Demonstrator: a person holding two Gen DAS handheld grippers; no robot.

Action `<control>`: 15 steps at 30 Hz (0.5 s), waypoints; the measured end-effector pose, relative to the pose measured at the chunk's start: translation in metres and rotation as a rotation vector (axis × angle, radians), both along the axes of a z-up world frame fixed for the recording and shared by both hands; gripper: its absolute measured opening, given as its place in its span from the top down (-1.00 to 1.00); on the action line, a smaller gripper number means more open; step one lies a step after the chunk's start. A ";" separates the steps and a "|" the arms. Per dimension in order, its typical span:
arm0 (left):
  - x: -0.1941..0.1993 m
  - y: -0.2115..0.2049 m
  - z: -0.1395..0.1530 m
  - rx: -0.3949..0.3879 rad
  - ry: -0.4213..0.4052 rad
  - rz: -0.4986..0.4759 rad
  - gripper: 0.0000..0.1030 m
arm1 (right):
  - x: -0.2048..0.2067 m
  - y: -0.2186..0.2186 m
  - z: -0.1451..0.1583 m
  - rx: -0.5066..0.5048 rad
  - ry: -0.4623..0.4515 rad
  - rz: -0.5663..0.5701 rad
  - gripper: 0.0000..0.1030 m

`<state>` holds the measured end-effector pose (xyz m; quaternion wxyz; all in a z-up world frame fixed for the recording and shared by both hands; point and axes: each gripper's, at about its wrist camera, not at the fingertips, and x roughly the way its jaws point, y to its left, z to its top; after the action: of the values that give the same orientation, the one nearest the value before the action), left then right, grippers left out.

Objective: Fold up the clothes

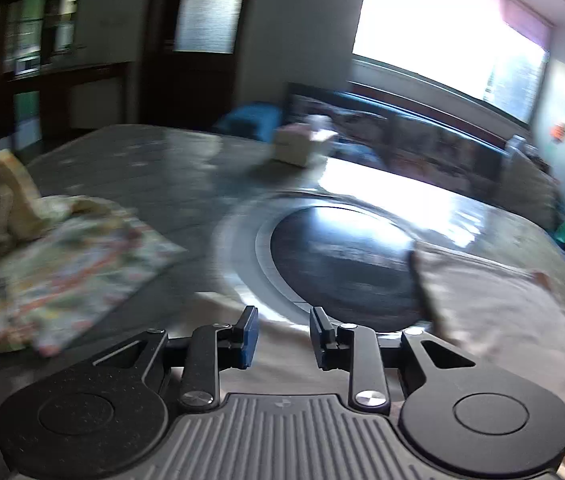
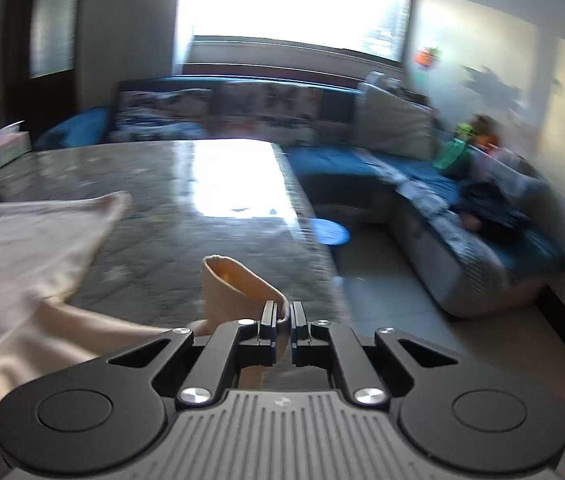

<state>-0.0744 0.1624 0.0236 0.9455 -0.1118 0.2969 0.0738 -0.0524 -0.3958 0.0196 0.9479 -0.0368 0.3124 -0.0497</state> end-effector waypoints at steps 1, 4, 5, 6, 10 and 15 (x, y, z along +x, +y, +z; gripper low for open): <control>0.004 -0.009 0.001 -0.003 0.001 -0.035 0.39 | 0.001 -0.006 -0.001 0.003 0.004 -0.030 0.82; 0.014 -0.042 0.004 -0.006 -0.008 -0.153 0.31 | 0.000 -0.021 -0.004 0.010 0.005 -0.086 0.70; 0.017 -0.054 0.005 -0.008 -0.010 -0.197 0.28 | -0.002 -0.023 -0.005 0.015 0.003 -0.083 0.65; 0.020 -0.066 0.006 -0.011 -0.012 -0.243 0.27 | -0.005 -0.024 -0.005 0.021 0.001 -0.079 0.63; 0.034 -0.117 0.008 -0.027 -0.003 -0.435 0.22 | -0.005 -0.021 -0.007 0.052 0.005 -0.027 0.53; 0.042 -0.179 0.007 -0.029 0.005 -0.639 0.22 | 0.016 -0.012 -0.016 0.102 0.038 0.046 0.41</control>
<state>-0.0325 -0.0161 0.0307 0.9183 -0.0263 0.3205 -0.2307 -0.0364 -0.4079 0.0036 0.9434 0.0034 0.3315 -0.0112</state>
